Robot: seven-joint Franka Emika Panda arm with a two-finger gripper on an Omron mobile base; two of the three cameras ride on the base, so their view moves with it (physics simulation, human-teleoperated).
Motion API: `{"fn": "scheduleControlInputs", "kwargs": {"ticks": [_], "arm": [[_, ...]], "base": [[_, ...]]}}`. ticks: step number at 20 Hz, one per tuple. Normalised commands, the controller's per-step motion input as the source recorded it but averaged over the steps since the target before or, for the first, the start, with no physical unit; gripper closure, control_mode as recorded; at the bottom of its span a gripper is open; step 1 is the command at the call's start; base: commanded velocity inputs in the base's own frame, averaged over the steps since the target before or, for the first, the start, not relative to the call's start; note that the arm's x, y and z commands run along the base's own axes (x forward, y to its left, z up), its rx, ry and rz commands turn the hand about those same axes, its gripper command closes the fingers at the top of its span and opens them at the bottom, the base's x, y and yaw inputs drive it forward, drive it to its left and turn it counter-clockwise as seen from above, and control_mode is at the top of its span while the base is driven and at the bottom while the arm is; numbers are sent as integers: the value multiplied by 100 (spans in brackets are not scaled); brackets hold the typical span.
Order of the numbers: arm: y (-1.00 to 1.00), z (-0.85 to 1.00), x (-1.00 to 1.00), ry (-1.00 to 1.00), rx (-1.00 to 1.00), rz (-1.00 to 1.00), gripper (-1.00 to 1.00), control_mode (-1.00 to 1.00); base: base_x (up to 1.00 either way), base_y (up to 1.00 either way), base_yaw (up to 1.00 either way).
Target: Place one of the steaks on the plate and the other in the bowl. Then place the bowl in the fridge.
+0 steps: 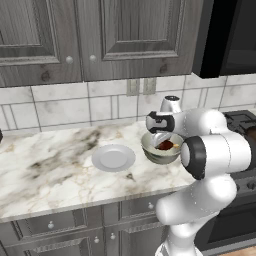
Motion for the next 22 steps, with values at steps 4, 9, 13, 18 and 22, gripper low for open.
{"fn": "scheduleControlInputs", "kwargs": {"ticks": [4,9,13,18,22], "arm": [[0,27,-3,-3,0,0,-100,-100],[0,2,0,0,0,0,-100,-100],[6,0,15,-1,-2,-5,-100,-100],[6,0,27,2,-1,-16,-100,-100],[-1,3,0,3,0,-11,-100,-100]], "base": [[0,0,0],[0,0,0],[0,0,0],[0,0,0],[0,0,0]]}}
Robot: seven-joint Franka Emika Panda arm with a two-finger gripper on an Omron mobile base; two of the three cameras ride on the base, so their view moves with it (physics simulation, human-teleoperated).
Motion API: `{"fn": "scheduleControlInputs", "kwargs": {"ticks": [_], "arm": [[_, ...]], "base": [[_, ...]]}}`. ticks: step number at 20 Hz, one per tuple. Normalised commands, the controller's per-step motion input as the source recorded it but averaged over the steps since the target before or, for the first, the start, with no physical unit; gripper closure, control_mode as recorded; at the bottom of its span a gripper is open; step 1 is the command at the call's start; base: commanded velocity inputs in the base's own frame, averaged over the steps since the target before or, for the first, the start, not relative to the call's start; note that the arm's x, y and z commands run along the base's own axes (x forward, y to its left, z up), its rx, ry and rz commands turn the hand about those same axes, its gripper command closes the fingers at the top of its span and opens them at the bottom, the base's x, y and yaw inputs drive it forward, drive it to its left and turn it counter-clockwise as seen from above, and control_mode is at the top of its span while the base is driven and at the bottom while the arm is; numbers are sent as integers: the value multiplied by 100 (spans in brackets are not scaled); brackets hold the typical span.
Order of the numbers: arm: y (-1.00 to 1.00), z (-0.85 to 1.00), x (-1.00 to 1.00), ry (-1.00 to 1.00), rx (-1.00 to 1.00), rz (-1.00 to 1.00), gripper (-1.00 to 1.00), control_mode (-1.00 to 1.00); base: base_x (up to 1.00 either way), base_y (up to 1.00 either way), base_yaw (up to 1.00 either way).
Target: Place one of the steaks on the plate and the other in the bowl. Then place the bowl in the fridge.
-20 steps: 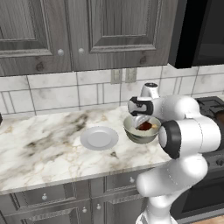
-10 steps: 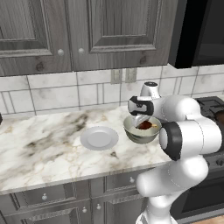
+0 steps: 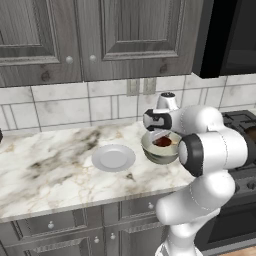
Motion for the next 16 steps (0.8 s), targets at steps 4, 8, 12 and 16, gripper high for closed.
{"fn": "scheduleControlInputs", "kwargs": {"ticks": [4,8,12,16], "arm": [[2,0,0,8,0,-30,-100,-100],[2,0,2,-3,0,-3,-100,-100],[0,20,3,-2,-4,0,-100,-100],[0,2,0,0,0,0,-100,-100]], "base": [[0,0,0],[0,0,0],[0,0,0],[0,0,0]]}}
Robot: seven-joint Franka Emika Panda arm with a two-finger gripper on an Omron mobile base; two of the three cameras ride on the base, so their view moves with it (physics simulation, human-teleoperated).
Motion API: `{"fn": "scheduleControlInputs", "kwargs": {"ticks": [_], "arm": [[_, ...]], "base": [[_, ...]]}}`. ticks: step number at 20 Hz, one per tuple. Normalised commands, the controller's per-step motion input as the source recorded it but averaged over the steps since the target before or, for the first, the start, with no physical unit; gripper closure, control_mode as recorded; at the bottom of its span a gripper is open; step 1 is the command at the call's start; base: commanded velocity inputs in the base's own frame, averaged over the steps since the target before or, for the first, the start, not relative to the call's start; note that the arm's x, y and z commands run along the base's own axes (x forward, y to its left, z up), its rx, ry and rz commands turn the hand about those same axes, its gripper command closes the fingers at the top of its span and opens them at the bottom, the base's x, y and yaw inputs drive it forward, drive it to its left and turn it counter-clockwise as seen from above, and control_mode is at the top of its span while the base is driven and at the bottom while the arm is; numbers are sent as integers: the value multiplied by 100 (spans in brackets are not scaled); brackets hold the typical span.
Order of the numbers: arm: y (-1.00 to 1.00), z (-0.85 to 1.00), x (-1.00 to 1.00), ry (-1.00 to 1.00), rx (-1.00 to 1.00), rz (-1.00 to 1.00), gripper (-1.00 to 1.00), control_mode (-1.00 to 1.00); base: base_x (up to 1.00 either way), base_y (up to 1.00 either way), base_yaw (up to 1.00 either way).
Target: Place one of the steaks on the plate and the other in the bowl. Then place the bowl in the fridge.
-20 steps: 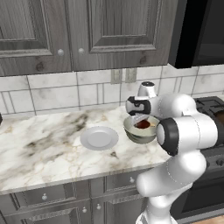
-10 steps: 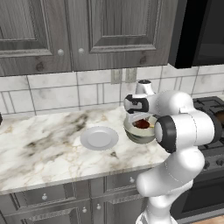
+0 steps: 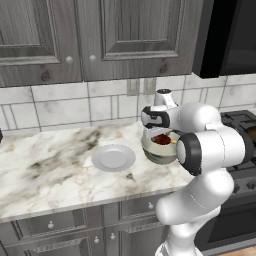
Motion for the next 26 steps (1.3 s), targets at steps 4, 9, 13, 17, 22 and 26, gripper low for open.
{"fn": "scheduleControlInputs", "kwargs": {"ticks": [4,9,13,17,22,26], "arm": [[0,0,0,0,0,0,-100,-100],[1,0,0,-1,0,0,100,-100],[0,0,0,-2,0,0,100,-100],[0,0,0,-3,0,0,100,-100],[0,0,0,-1,0,0,-100,-100],[-3,0,0,-1,0,0,-100,-100]], "base": [[0,0,0],[0,0,0],[0,0,0],[0,0,0],[0,0,0],[0,0,0]]}}
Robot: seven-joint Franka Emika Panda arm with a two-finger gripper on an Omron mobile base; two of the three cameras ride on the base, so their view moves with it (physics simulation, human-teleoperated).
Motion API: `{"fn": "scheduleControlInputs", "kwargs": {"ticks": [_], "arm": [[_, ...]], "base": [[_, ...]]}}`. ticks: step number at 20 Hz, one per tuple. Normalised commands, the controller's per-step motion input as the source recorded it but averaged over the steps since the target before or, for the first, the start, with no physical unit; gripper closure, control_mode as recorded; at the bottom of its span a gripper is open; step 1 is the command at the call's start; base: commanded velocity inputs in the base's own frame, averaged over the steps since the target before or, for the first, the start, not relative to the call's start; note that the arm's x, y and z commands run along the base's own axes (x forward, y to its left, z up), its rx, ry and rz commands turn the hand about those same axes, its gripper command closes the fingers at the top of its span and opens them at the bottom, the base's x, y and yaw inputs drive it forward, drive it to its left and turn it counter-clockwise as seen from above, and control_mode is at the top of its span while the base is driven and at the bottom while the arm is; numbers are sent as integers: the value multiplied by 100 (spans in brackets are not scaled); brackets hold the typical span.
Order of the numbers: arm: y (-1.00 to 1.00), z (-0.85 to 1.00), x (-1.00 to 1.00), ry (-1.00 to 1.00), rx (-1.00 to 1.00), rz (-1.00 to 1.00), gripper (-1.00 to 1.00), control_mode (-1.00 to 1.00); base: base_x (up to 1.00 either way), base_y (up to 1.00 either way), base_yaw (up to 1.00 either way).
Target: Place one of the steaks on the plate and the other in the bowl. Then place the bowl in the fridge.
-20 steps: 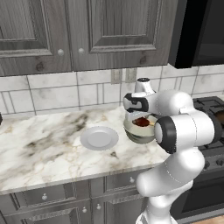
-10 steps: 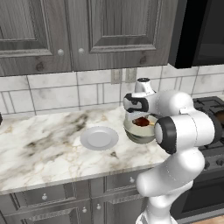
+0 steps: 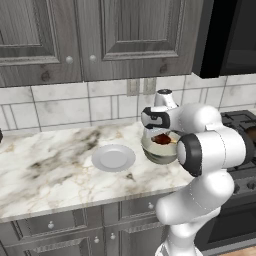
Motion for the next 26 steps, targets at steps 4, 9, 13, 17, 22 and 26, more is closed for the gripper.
{"fn": "scheduleControlInputs", "kwargs": {"ticks": [4,9,13,17,22,26], "arm": [[0,3,0,0,0,0,-100,-100],[-1,14,-2,0,-2,0,-100,-100],[-6,-16,10,10,8,0,-100,-100],[-8,23,0,1,0,0,-100,-100],[-1,18,-37,-6,0,0,-100,-100],[0,1,-50,-8,0,0,-100,-100]], "base": [[0,0,0],[0,0,0],[0,0,0],[0,0,0],[0,0,0],[0,0,0]]}}
